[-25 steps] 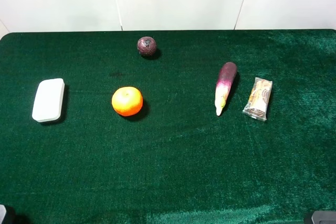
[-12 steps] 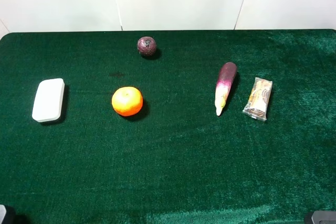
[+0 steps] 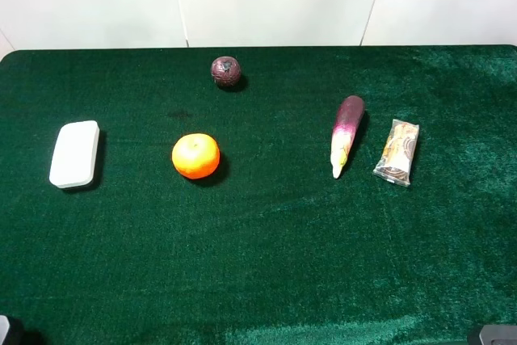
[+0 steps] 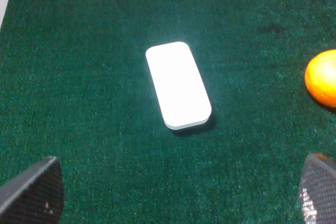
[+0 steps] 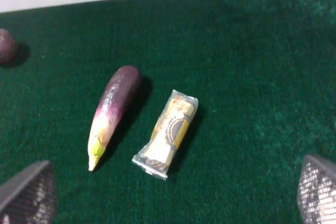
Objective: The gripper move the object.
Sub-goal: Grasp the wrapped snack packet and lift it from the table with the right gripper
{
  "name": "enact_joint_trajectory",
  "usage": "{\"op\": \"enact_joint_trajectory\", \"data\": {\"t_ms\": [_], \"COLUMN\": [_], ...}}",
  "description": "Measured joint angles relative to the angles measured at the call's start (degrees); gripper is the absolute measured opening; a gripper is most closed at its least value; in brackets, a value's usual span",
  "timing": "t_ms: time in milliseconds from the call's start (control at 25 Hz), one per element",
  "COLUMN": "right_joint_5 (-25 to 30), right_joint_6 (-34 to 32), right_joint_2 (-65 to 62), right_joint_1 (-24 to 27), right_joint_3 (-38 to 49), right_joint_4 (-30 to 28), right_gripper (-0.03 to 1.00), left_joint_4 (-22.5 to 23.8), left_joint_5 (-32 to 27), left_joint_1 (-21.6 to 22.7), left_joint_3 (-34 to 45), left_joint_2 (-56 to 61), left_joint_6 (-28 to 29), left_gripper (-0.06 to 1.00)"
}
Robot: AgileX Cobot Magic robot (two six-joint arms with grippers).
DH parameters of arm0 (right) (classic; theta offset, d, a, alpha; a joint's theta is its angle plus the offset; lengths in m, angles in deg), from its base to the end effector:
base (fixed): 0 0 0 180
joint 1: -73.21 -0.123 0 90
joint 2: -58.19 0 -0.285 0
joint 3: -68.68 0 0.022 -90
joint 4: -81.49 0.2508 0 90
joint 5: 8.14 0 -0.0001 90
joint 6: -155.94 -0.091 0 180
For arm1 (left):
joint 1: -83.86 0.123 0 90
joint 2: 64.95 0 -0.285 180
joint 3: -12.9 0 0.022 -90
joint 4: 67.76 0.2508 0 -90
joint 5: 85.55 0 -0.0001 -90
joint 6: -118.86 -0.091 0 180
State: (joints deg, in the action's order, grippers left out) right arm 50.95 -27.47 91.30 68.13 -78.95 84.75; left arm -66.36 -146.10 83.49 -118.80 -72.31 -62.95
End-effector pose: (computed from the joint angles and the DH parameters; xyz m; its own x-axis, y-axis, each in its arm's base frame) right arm 0.0545 0.0093 0.3512 -0.5738 0.0379 -0.8181 -0.0779 0.9919 0.1006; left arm -0.0064 0.0020 0.2789 -0.4417 0.0464 -0.8960 0.0066 0.9988 0.0485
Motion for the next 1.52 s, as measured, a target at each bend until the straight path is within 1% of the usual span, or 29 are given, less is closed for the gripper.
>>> {"op": "enact_joint_trajectory", "data": {"t_ms": [160,320,520,760,880,1520], "right_joint_5": [2.2,4.8,5.8,5.6,4.7,-4.6], "right_joint_6": [0.8,0.9,1.0,1.0,1.0,0.8], "right_joint_2": [8.3,16.1,24.7,33.0,36.3,52.6], "right_joint_1": [0.0,0.1,0.1,0.1,0.1,-0.1], "right_joint_3": [-4.7,-7.8,-9.0,-9.0,-9.0,-9.1], "right_joint_4": [0.6,2.7,4.9,6.5,6.6,7.1], "right_gripper": [0.69,0.69,0.69,0.69,0.69,0.69], "left_joint_4": [0.0,0.0,0.0,0.0,0.0,0.0], "left_joint_5": [0.0,0.0,0.0,0.0,0.0,0.0], "left_joint_1": [0.0,0.0,0.0,0.0,0.0,0.0], "left_joint_3": [0.0,0.0,0.0,0.0,0.0,0.0], "left_joint_2": [0.0,0.0,0.0,0.0,0.0,0.0], "left_joint_6": [0.0,0.0,0.0,0.0,0.0,0.0], "left_gripper": [0.90,0.90,0.90,0.90,0.90,0.90]}}
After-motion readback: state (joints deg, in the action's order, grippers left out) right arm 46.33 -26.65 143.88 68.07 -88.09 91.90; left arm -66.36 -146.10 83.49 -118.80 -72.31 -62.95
